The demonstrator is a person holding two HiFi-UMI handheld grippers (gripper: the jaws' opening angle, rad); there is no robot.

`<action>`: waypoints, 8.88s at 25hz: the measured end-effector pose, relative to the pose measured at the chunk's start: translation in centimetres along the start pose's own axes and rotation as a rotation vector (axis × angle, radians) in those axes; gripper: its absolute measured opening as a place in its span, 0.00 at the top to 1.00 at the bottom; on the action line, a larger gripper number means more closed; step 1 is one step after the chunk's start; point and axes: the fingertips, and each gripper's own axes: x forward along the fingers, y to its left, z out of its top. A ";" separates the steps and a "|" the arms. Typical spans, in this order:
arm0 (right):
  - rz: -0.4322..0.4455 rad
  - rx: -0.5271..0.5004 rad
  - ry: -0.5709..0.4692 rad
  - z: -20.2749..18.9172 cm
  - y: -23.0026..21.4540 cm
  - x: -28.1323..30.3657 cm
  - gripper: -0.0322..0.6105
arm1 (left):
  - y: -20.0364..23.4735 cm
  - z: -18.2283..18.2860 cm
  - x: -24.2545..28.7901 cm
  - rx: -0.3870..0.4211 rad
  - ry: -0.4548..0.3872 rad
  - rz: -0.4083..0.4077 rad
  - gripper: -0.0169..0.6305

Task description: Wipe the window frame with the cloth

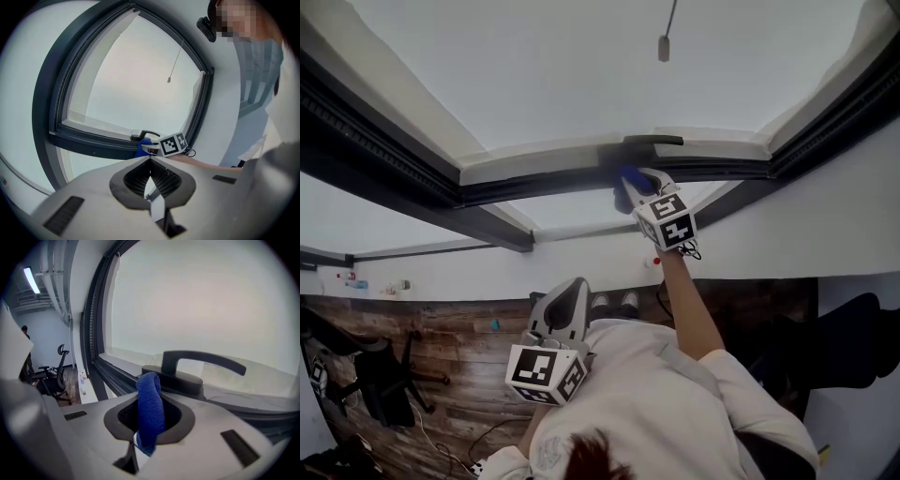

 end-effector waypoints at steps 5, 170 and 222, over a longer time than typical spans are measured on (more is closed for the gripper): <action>-0.022 -0.040 0.013 0.4 0.3 0.0 0.87 | -0.1 0.4 0.3 0.003 0.001 -0.039 0.97; -0.192 0.059 -0.027 -5.0 -13.0 -8.3 0.87 | -6.8 0.3 7.1 0.014 0.023 -0.139 0.97; -0.231 0.050 -0.037 -6.5 -17.2 -11.0 0.87 | -9.4 -1.0 9.3 0.002 0.009 -0.143 0.97</action>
